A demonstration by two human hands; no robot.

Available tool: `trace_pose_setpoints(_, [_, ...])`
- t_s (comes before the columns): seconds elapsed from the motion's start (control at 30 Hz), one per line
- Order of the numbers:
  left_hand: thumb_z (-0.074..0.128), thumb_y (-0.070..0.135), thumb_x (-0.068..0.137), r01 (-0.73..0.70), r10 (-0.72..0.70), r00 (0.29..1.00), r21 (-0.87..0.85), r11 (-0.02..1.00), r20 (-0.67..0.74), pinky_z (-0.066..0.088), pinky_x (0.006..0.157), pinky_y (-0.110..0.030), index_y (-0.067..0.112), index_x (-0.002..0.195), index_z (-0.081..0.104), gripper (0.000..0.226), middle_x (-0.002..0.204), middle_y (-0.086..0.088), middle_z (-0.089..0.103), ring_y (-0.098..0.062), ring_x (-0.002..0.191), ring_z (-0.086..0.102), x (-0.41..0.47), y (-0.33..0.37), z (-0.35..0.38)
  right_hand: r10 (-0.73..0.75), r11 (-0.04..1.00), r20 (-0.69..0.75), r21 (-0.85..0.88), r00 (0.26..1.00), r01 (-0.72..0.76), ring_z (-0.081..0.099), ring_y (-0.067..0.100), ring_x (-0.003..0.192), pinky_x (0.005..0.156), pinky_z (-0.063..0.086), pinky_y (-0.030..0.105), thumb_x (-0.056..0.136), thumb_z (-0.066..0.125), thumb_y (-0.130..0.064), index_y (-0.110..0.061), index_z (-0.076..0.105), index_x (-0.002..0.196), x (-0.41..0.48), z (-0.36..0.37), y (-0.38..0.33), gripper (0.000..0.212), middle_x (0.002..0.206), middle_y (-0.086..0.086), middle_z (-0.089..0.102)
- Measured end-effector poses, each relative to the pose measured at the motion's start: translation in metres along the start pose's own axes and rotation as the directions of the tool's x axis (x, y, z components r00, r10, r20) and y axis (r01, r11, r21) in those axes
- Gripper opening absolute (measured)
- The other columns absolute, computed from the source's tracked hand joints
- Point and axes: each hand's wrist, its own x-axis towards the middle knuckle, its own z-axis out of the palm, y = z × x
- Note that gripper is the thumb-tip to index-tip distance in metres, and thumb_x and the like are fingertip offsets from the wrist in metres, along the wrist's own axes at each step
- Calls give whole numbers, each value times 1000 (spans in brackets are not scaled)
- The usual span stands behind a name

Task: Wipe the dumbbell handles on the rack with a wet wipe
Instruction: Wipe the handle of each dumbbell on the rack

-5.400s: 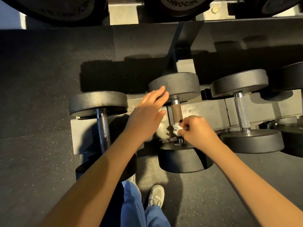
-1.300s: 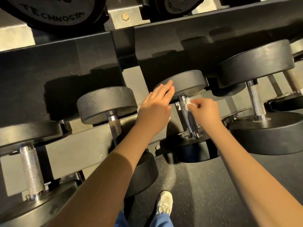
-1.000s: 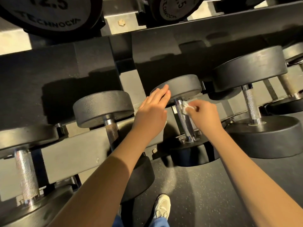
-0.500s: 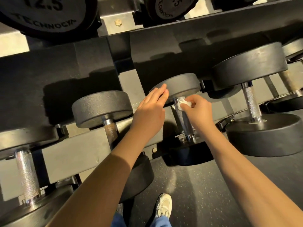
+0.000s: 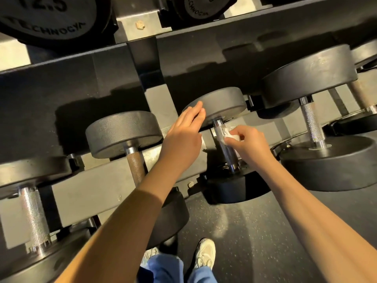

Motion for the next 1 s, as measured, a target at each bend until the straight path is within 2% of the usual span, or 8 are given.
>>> trace_pose_setpoints(0.17, [54, -4, 90, 17, -18, 999, -24, 1000, -44, 37, 110, -43, 10, 147, 35, 62, 155, -3, 30, -23, 143, 26, 1, 1, 6, -1, 998, 140, -57, 990, 9, 55, 11, 78, 59, 36, 13, 84, 71, -19, -14, 71, 96, -7, -11, 8, 14, 84, -5, 61])
trace_pose_setpoints(0.23, [56, -3, 89, 22, -23, 999, -24, 999, -39, 38, 110, -45, 10, 146, 35, 62, 155, -3, 30, -23, 143, 27, 0, 2, 5, -4, 994, 194, -106, 981, 25, 53, 11, 72, 53, 35, 8, 80, 75, -18, -17, 69, 80, -10, -17, 12, 6, 73, -7, 59])
trace_pose_setpoints(0.3, [56, -2, 90, 12, -13, 999, -25, 1000, -31, 36, 111, -44, 10, 146, 35, 61, 155, -3, 30, -22, 143, 26, 0, 3, 4, -17, 996, 156, -88, 988, 31, 53, 12, 69, 53, 37, 11, 79, 75, -16, -15, 67, 73, -12, -17, 13, 10, 69, -6, 58])
trace_pose_setpoints(0.4, [54, -3, 91, 7, -8, 999, -23, 1000, -39, 32, 111, -41, 10, 146, 35, 61, 155, -2, 30, -22, 144, 25, 0, 2, 2, 0, 998, 10, -60, 1000, 1, 55, 14, 78, 62, 35, 17, 82, 72, -16, -5, 71, 91, -10, -11, 7, 13, 82, 1, 63])
trace_pose_setpoints(0.5, [54, -3, 91, 11, -12, 999, -19, 1000, -36, 30, 110, -36, 11, 147, 35, 61, 155, -2, 30, -22, 144, 25, -1, 3, 3, 99, 981, 177, -185, 979, -65, 53, 18, 74, 57, 34, 26, 86, 67, -24, 2, 70, 85, -6, -12, 2, 26, 77, 11, 62])
trace_pose_setpoints(0.6, [52, -2, 92, 26, -27, 999, -33, 999, -30, 26, 109, -33, 12, 148, 33, 61, 156, -1, 28, -22, 144, 24, -1, 4, 3, 173, 900, 368, -437, 914, 6, 59, 20, 77, 69, 45, 25, 85, 69, -31, -6, 75, 86, -10, -22, -4, 25, 81, 7, 65])
trace_pose_setpoints(0.8, [50, -2, 93, 38, -37, 999, -28, 999, 9, 32, 114, -41, 13, 149, 30, 61, 158, 1, 24, -20, 145, 20, -1, 3, 0, 14, 980, 107, -198, 994, 7, 56, 23, 69, 58, 41, 29, 84, 69, -24, -7, 66, 72, -15, -14, -1, 21, 73, 8, 63])
trace_pose_setpoints(1.0, [49, 1, 95, 40, -38, 999, -37, 999, 36, 31, 114, -42, 15, 150, 27, 61, 158, 3, 21, -17, 146, 18, 0, 2, -4, 52, 907, 262, -416, 964, 64, 50, 21, 60, 53, 40, 31, 79, 71, -25, -5, 64, 67, -11, -21, -5, 24, 62, 5, 55])
